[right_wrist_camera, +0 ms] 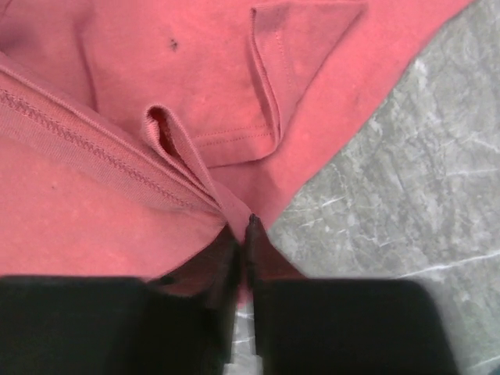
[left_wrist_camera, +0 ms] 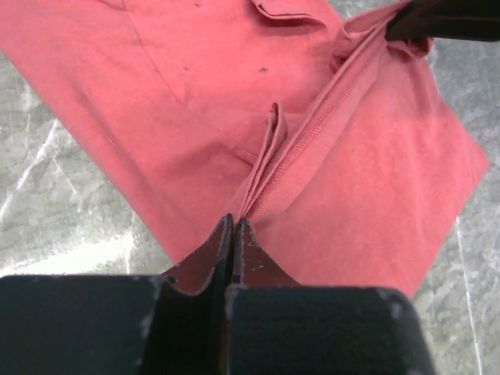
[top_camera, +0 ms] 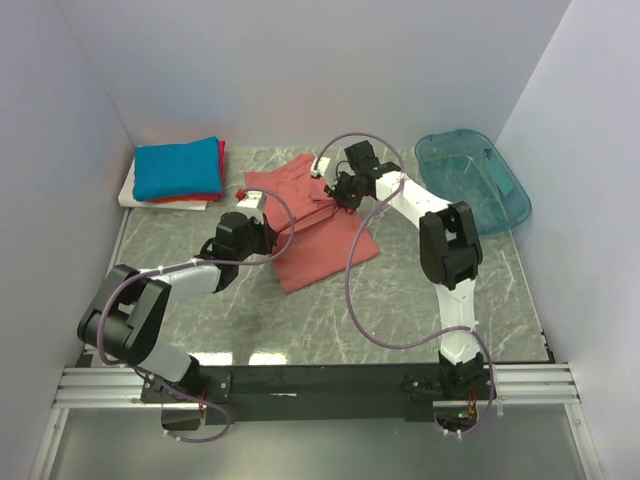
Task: Fold and stack the t-shirts
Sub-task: Fold the tshirt
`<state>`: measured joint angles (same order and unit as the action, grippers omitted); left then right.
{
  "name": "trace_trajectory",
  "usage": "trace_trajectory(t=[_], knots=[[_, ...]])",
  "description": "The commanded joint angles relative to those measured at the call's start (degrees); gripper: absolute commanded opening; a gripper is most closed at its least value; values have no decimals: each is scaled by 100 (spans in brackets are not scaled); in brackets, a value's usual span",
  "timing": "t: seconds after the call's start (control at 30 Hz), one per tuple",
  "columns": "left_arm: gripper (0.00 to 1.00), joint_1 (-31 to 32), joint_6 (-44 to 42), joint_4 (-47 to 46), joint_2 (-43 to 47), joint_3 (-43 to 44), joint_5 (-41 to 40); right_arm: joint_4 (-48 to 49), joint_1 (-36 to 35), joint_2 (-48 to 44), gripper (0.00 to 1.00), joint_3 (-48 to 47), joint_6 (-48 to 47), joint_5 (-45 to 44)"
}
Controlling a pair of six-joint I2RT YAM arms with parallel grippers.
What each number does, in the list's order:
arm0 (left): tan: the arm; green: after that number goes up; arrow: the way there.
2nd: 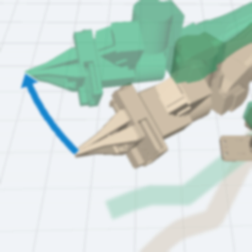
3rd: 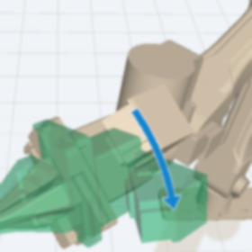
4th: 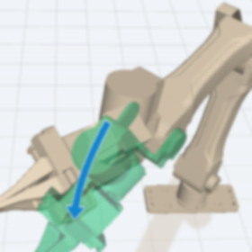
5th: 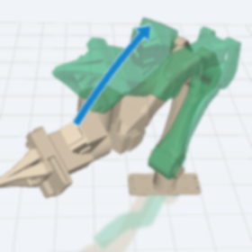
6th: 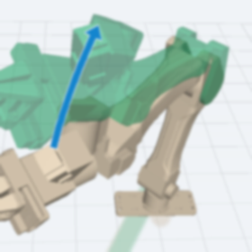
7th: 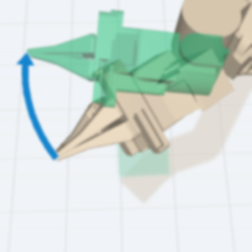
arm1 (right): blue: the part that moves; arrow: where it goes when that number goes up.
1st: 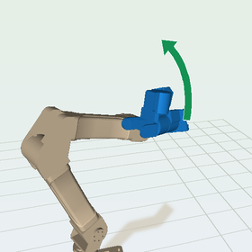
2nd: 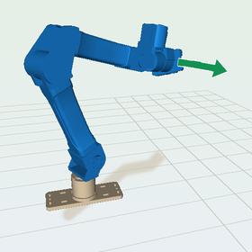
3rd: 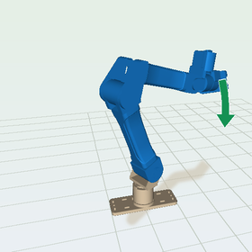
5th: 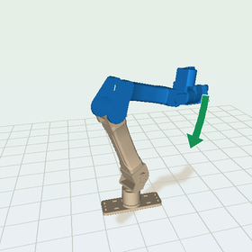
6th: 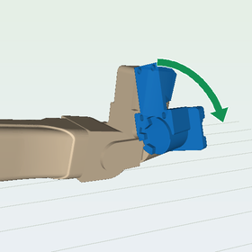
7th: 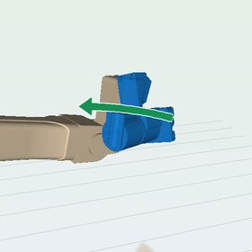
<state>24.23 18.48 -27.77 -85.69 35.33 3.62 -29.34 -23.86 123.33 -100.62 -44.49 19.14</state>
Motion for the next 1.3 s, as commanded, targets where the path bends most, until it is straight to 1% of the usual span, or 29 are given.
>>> trace_trajectory(t=[0.0, 0.03, 0.07, 0.1, 0.13, 0.17, 0.2, 0.23, 0.3, 0.33, 0.37, 0.4, 0.43, 0.47, 0.5, 0.53, 0.57, 0.6, 0.63, 0.67, 0.7, 0.73, 0.77, 0.8, 0.83, 0.9, 0.93, 1.1, 1.27], knots=[[7, -59, -12, 17, -79, 325, -105, 218, -22, 103, 20, -441, 247, -216], [26, -93, 85, 87, -97, 464, -342, 488, -40, 130, 57, -485, 622, -356], [35, -102, 129, 192, -123, 562, -657, 613, -57, 165, 61, -555, 835, -662], [48, -129, 190, 410, -141, 797, -895, 684, -66, 244, 64, -773, 976, -787], [54, -164, 382, 604, -150, 939, -1594, 971, -84, 262, 71, -871, 1386, -971], [59, -181, 463, 789, -158, 1106, -1836, 1087, -75, 279, 73, -1054, 1590, -1382], [63, -208, 498, 1147, -150, 1429, -2038, 1149, -84, 306, 74, -1187, 1740, -1543], [68, -269, 577, 1264, -89, 1563, -2284, 1133, -84, 323, 75, -1327, 1959, -1631], [74, -304, 517, 1475, 43, 1792, -2243, 1010, -23, 280, 75, -1531, 2032, -1563], [74, -322, 377, 1537, 148, 1819, -2129, 879, 12, 201, 75, -1479, 1971, -1353], [74, -314, 297, 1625, 393, 1837, -1685, 765, 65, -34, 75, -1252, 1875, -1125], [84, -322, 227, 1704, 526, 1767, -1402, 546, 187, -167, 75, -1137, 1691, -235], [84, -322, 113, 1879, 823, 1688, -981, -187, 293, -299, 73, -1014, 863, 357], [90, -287, 8, 1933, 974, 1583, -333, -543, 381, -605, 72, -638, 358, 815], [90, -209, -20, 1968, 1141, 1251, -161, -833, 564, -782, 72, -347, -169, 1655], [89, 88, -203, 2038, 1490, 1057, -55, -1541, 653, -975, 72, -31, -1601, 1959], [89, 352, -309, 2073, 1659, 863, -141, -1835, 750, -1369, 72, 677, -2355, 2232], [88, 633, -467, 2091, 1817, 522, -342, -2012, 977, -1582, 72, 1101, -3642, 2383], [88, 1227, -781, 2109, 2054, 379, -344, -1953, 1066, -1810, 72, 1523, -4072, 2506], [88, 1529, -924, 2152, 2143, 256, -614, -1752, 1146, -2169, 73, 2232, -4329, 2481], [86, 1776, -1099, 2196, 2214, 81, -738, -1533, 1181, -2321, 74, 2527, -4549, 2403], [85, 2187, -1440, 2258, 2275, 18, -731, -1226, 1199, -2426, 74, 2730, -4621, 2202], [85, 2322, -1618, 2415, 2293, -26, -722, -1153, 1225, -2541, 75, 2967, -4700, 2182], [84, 2428, -1767, 2477, 2294, -105, -722, -1127, 1260, -2577, 75, 3039, -4770, 2234], [83, 2551, -2160, 2574, 2276, -105, -705, -1126, 1330, -2603, 75, 3074, -4814, 2313], [82, 2648, -2453, 2924, 2197, -36, -766, -1179, 1366, -2612, 75, 3022, -4771, 2551], [81, 2718, -2646, 3013, 2049, 0, -957, -1214, 1375, -2621, 75, 3004, -4745, 2595], [79, 2877, -2823, 3681, 1153, 404, -1644, -1179, 1375, -2665, 75, 3066, -4674, 2727], [77, 2974, -2850, 3525, 378, 501, -2206, -1241, 1357, -2577, 74, 3109, -4727, 2683]])
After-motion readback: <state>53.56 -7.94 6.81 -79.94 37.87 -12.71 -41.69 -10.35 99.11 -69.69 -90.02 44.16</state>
